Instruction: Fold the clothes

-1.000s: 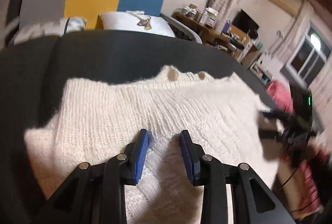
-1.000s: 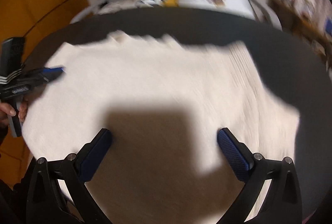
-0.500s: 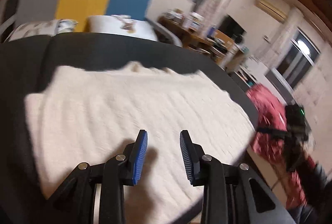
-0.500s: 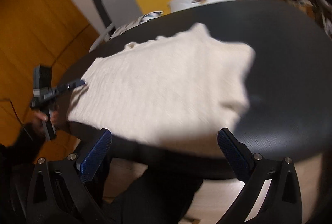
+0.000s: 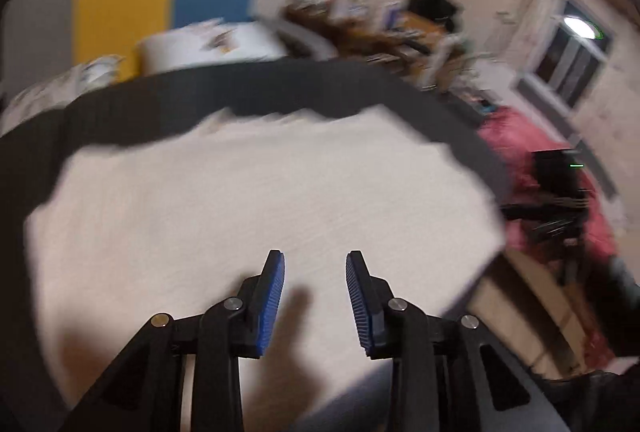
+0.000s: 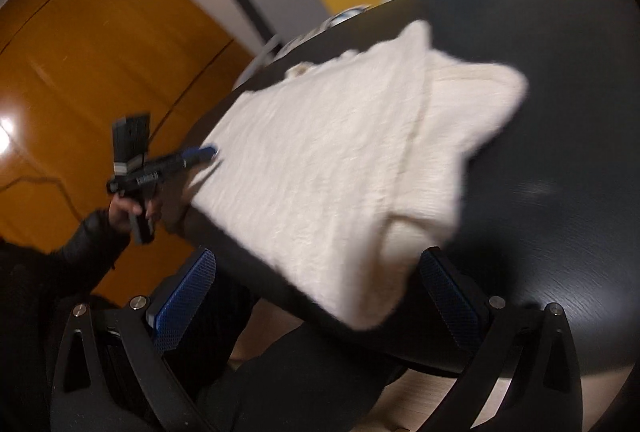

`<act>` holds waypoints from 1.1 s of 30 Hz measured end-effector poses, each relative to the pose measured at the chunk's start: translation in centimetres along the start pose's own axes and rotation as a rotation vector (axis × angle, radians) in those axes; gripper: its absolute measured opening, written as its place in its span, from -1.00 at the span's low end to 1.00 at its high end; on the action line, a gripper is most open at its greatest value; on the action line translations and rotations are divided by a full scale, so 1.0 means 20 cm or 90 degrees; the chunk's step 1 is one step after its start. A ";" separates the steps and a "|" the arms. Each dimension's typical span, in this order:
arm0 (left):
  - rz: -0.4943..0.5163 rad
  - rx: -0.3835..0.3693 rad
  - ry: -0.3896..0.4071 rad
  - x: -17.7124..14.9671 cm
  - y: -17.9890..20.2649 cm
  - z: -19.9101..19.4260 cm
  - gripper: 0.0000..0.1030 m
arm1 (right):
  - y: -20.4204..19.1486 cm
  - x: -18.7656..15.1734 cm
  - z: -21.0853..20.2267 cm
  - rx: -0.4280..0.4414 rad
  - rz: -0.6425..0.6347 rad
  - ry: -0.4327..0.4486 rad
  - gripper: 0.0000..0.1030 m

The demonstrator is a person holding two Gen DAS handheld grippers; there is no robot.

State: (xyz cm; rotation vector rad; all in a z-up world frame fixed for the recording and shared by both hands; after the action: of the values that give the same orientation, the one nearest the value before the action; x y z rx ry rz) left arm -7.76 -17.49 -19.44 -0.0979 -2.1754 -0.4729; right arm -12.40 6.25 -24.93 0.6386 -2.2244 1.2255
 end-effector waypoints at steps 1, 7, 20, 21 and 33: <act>0.012 -0.040 0.002 0.02 0.10 0.04 -0.38 | -0.01 0.00 0.01 0.013 -0.006 -0.007 1.00; 0.140 -0.211 -0.065 0.05 0.64 0.43 -0.38 | -0.06 -0.02 0.02 0.104 -0.029 -0.059 1.00; 0.070 -0.275 -0.092 0.07 0.65 0.54 -0.38 | -0.08 0.00 0.07 0.156 -0.061 -0.109 1.00; 0.075 -0.272 -0.099 0.05 0.65 0.54 -0.38 | -0.09 -0.02 0.08 0.170 -0.062 -0.124 1.00; 0.158 -0.214 -0.144 -0.11 0.68 0.64 -0.38 | -0.17 -0.28 0.11 0.218 -0.119 -0.309 1.00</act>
State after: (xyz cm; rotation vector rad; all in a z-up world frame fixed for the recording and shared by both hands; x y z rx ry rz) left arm -12.81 -0.04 -23.98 -0.6257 -2.2424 -0.7062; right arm -6.49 3.52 -27.32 1.3731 -2.2655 1.4853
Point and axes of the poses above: each gripper's, at about its wrist camera, not at the fingertips, and z roughly the way its jaws point, y to its right, x to its top, the point moved 7 cm from there along z, roughly the way its jaws point, and after that the axes turned 12 degrees about y, right-handed, at the moved point
